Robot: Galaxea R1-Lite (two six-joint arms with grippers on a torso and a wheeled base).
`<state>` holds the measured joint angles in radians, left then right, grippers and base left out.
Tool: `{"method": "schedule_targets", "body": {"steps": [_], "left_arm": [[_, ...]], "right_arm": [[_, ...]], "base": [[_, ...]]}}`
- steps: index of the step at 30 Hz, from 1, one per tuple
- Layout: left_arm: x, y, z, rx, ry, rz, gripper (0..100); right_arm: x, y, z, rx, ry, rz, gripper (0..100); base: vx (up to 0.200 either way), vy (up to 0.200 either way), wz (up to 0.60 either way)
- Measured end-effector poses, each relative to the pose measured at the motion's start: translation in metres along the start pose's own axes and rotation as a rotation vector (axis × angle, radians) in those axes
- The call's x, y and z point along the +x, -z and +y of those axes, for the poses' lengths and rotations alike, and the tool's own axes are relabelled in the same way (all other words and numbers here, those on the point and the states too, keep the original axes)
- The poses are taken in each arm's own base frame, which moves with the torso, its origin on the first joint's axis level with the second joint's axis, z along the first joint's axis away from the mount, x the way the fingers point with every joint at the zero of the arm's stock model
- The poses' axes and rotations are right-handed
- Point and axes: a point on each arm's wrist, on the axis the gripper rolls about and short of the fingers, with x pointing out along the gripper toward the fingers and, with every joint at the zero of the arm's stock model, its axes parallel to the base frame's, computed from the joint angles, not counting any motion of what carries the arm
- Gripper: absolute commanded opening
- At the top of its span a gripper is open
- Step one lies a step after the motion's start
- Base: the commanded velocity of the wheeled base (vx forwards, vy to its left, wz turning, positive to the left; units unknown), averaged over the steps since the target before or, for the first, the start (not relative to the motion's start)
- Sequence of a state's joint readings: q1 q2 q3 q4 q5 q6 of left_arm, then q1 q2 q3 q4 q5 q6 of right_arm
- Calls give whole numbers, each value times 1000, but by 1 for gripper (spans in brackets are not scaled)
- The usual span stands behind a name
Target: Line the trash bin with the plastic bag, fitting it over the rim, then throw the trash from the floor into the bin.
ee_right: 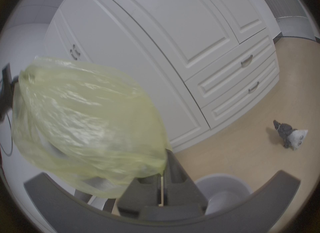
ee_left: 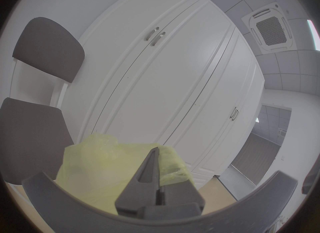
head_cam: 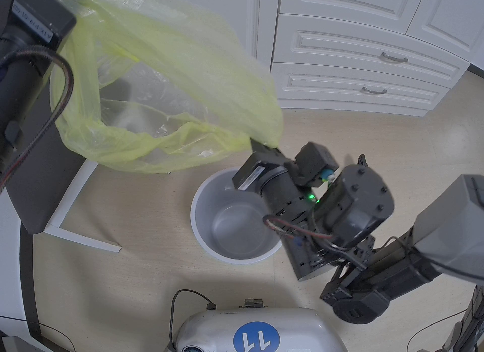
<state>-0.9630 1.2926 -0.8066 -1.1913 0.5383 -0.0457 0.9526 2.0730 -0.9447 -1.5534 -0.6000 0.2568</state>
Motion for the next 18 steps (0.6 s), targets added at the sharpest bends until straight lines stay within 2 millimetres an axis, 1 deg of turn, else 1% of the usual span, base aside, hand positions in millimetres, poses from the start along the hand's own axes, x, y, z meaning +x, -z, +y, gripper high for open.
{"method": "schedule_targets", "body": {"steps": [2, 6, 10, 13, 18], "left_arm": [[0, 3, 0, 7, -1, 10, 0], [-1, 12, 2, 28, 1, 40, 0], [-3, 28, 7, 73, 2, 93, 0], [-4, 44, 17, 136, -6, 149, 0], [-4, 71, 37, 231, -22, 239, 0]], "right_arm": [[2, -14, -4, -15, -3, -24, 0], [6, -53, -20, -56, -10, -90, 0], [-2, -89, -30, -89, -10, -128, 0], [-11, -106, -33, -131, 1, -82, 0], [-29, -128, -39, -208, 33, 38, 0]], "base": [[0, 0, 0], [0, 0, 0], [0, 0, 0], [0, 0, 0], [0, 0, 0]]}}
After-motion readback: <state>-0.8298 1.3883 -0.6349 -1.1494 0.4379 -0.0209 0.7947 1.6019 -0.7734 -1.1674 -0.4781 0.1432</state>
